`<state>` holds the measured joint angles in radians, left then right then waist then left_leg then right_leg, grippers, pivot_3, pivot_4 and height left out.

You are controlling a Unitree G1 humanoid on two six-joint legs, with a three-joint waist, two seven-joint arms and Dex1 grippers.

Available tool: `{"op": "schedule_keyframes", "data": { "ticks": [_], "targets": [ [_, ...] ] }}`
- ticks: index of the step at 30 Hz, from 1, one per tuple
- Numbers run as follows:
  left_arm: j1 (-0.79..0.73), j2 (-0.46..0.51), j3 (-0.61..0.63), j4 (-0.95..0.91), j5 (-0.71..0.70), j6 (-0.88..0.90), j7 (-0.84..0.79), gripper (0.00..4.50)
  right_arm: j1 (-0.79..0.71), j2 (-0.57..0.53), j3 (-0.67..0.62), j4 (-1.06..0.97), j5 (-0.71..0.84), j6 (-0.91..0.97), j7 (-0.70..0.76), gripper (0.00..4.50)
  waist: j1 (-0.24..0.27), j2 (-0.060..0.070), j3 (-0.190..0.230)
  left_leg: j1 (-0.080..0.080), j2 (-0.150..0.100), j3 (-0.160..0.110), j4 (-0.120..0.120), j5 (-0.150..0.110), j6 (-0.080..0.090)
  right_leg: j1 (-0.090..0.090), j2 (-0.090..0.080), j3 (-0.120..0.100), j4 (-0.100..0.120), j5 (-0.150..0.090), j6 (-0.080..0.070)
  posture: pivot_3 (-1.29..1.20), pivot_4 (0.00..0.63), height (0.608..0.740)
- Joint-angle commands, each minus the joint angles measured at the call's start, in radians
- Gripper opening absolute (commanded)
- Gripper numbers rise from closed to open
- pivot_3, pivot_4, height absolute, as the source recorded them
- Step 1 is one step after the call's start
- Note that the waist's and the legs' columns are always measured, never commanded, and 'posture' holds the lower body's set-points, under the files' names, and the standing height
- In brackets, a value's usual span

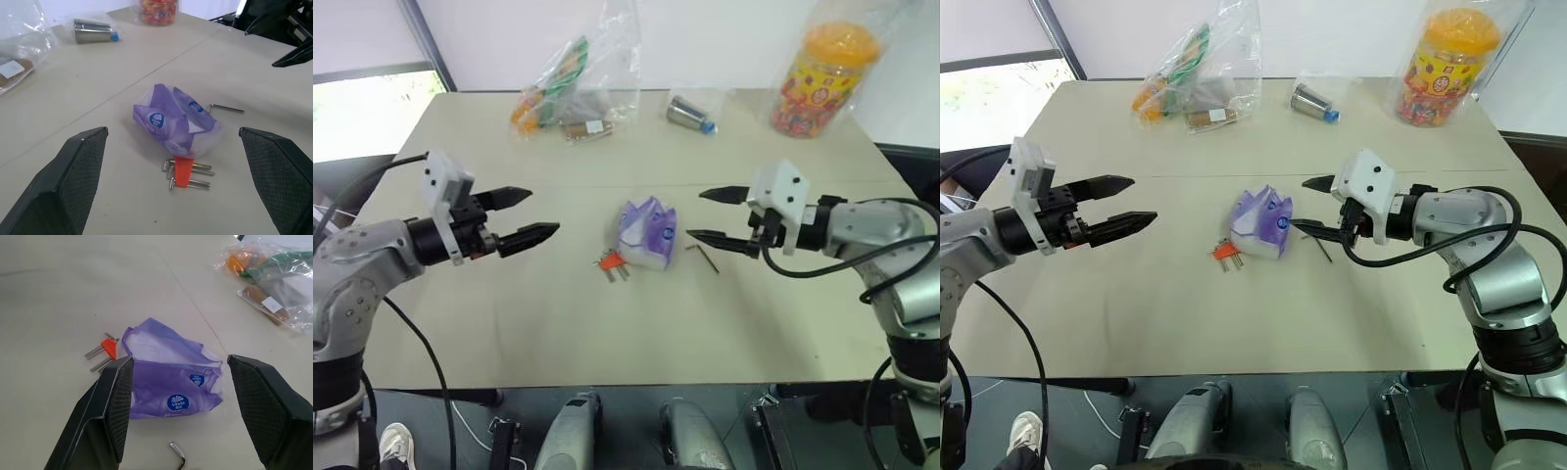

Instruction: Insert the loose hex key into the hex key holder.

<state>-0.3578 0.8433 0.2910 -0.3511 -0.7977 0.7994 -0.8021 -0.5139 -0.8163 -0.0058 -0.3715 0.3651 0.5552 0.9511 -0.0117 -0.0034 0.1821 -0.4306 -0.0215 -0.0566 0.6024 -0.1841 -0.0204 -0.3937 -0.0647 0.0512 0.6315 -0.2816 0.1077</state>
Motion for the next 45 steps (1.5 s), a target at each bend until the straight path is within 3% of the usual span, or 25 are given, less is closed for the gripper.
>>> {"op": "schedule_keyframes", "data": {
  "ticks": [1, 7, 12, 30, 33, 37, 43, 45],
  "targets": [
    [-0.006, -0.002, 0.048, -0.041, -0.027, 0.007, 0.034, 4.48, -0.029, -0.005, -0.002, -0.019, 0.012, 0.001, 0.004, 3.14, 0.0, 0.0, 0.0, 0.0, 0.0, 0.0, 0.0, 0.0, 0.0, 0.0, 0.0, 0.0, 0.0, 0.0, 0.0, 0.0, 0.15, 0.74],
    [0.048, -0.01, 0.059, -0.09, -0.041, 0.012, 0.077, 4.48, 0.004, 0.038, 0.053, 0.003, -0.013, -0.022, -0.015, 3.14, -0.001, 0.0, 0.0, 0.0, 0.0, 0.0, 0.0, 0.0, 0.0, 0.0, 0.0, 0.0, 0.0, 0.0, 0.0, 0.0, 0.15, 0.74],
    [0.067, -0.015, 0.069, -0.088, -0.023, 0.003, 0.101, 4.48, 0.029, 0.135, 0.127, 0.053, -0.041, -0.038, -0.055, 3.14, -0.001, 0.0, 0.0, 0.0, 0.0, 0.0, 0.0, 0.0, 0.0, 0.0, 0.0, 0.0, 0.0, 0.0, 0.0, 0.0, 0.15, 0.74],
    [0.167, -0.029, 0.132, -0.171, -0.036, -0.001, 0.176, 4.48, -0.003, 0.389, 0.311, 0.482, -0.341, -0.357, -0.198, 3.14, -0.004, -0.001, 0.0, 0.001, 0.0, 0.0, 0.0, 0.0, 0.0, -0.001, 0.002, 0.0, 0.003, 0.001, 0.001, 0.0, 0.15, 0.74],
    [0.181, -0.028, 0.14, -0.18, -0.035, -0.002, 0.182, 4.5, -0.005, 0.396, 0.331, 0.515, -0.398, -0.393, -0.218, 2.3, -0.004, -0.001, 0.0, 0.001, -0.001, 0.001, 0.0, 0.001, -0.001, -0.001, 0.003, 0.0, 0.003, 0.001, 0.002, 0.0, 0.15, 0.74],
    [0.187, -0.033, 0.139, -0.187, -0.035, -0.004, 0.191, 4.5, -0.001, 0.404, 0.303, 0.505, -0.399, -0.401, -0.227, 0.15, -0.004, -0.001, 0.0, 0.002, -0.001, 0.0, 0.0, 0.001, -0.001, 0.0, 0.003, 0.0, 0.004, 0.001, 0.001, 0.0, 0.15, 0.74],
    [0.184, -0.051, 0.119, -0.188, -0.028, -0.01, 0.204, 4.5, -0.002, 0.385, 0.271, 0.45, -0.425, -0.411, -0.258, 0.07, -0.003, -0.001, 0.0, 0.002, -0.001, 0.0, 0.0, 0.001, -0.001, 0.0, 0.003, 0.0, 0.004, 0.001, 0.001, 0.0, 0.15, 0.74],
    [0.179, -0.057, 0.111, -0.185, -0.024, -0.013, 0.204, 4.5, -0.01, 0.408, 0.209, 0.422, -0.423, -0.403, -0.347, 0.07, -0.003, -0.001, 0.0, 0.002, -0.001, 0.0, 0.0, 0.001, -0.001, 0.0, 0.003, 0.0, 0.004, 0.001, 0.001, 0.0, 0.15, 0.74]
  ]
}}
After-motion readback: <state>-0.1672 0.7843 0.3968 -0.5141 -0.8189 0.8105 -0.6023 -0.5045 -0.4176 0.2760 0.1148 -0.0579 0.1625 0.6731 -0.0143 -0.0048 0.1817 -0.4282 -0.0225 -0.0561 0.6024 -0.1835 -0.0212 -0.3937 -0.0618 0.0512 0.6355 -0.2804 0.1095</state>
